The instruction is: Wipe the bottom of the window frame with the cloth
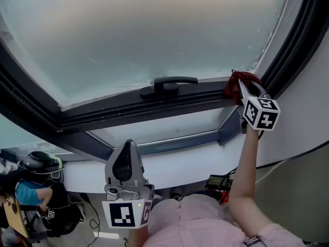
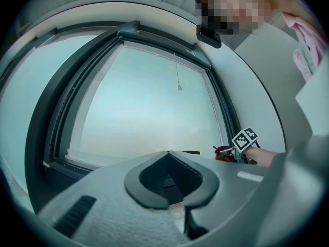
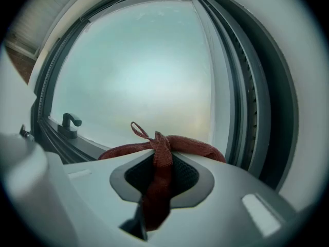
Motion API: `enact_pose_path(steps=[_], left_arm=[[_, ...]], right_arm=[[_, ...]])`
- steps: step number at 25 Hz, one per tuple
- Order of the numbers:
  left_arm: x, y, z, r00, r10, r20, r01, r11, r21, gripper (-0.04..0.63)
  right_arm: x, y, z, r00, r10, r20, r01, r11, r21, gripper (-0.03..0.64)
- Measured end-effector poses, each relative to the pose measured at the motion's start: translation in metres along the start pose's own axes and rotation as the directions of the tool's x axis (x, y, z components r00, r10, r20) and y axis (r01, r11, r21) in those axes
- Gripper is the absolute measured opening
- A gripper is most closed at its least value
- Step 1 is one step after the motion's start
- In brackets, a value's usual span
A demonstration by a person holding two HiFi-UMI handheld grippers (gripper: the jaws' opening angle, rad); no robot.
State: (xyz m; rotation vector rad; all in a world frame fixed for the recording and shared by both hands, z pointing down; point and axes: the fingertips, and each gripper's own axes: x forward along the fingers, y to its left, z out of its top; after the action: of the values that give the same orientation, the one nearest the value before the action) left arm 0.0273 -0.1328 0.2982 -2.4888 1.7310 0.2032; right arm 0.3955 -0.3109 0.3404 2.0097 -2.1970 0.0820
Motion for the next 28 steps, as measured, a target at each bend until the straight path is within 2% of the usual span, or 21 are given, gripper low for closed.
enact_pose_path(steps=[14,22,28], left_arm=[[-0.001,0.012,0.002,0.999,0.035,0.012,-0.035,0.999,0.008,-0.006],[-0.005,0.021,0.006,0.999,0.050,0.019,-0.050,0.999,0.013,-0.006],[-0.008,0.022,0.006,1.000,0.029,0.011,-0.029,0.999,0.019,-0.006]], right_arm=[[0.002,-0.040,-0.002,0.997,-0.083,0.000,0.083,0.996,0.014,0.081],[-0.001,-0.042,-0.001,0.994,-0.104,0.017,0.104,0.994,0.030,0.081],[-0.016,-0.027,0.014,0.989,-0.124,0.076,0.126,0.992,-0.018,0.081]])
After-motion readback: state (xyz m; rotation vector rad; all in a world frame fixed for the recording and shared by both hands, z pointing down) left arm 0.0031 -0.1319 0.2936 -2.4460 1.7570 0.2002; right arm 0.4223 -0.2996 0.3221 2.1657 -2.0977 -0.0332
